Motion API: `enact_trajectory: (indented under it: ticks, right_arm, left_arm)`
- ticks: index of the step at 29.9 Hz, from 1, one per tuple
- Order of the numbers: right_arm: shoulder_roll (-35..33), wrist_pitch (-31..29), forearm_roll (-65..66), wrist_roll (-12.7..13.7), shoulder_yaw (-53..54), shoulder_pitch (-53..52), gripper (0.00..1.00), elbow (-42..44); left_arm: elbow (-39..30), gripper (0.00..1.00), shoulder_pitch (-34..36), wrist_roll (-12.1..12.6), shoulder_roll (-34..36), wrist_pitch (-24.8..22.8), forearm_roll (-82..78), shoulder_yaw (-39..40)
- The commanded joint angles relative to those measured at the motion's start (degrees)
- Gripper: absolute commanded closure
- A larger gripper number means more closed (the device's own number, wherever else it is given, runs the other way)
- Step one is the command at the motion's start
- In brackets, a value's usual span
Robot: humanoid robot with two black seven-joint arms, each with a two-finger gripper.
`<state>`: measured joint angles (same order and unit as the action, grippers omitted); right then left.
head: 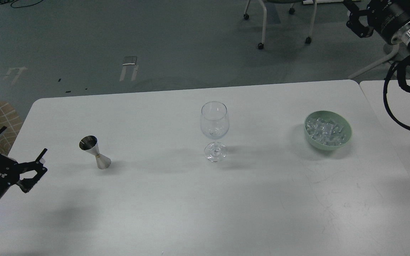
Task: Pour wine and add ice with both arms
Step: 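Move the open left gripper toward the silver jigger cup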
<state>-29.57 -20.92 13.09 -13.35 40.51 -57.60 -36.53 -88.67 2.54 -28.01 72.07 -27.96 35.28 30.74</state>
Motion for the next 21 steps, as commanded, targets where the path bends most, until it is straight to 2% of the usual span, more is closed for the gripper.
enact_trajectory:
  ticks: [1, 11, 15, 21]
  right_arm:
    - [0.12, 0.0, 0.01, 0.08, 0.0, 0.38, 0.0, -0.03]
    - [-0.05, 0.0, 0.01, 1.22, 0.0, 1.17, 0.0, -0.12]
    - [-0.05, 0.0, 0.01, 1.22, 0.0, 1.52, 0.0, -0.29]
    - [-0.14, 0.0, 0.01, 1.31, 0.0, 1.52, 0.0, -0.21]
  left_arm:
    - [0.08, 0.0, -1.74, 0.01, -2.01, -0.04, 0.05, 0.02]
    - [1.22, 0.01, -2.63, 0.01, -10.63, 0.62, 0.75, 0.11]
    - [3.85, 0.01, -1.93, 0.01, -14.32, 1.15, 0.49, 0.11]
    - [4.3, 0.01, -2.01, 0.01, -16.87, 1.06, 0.49, 0.02]
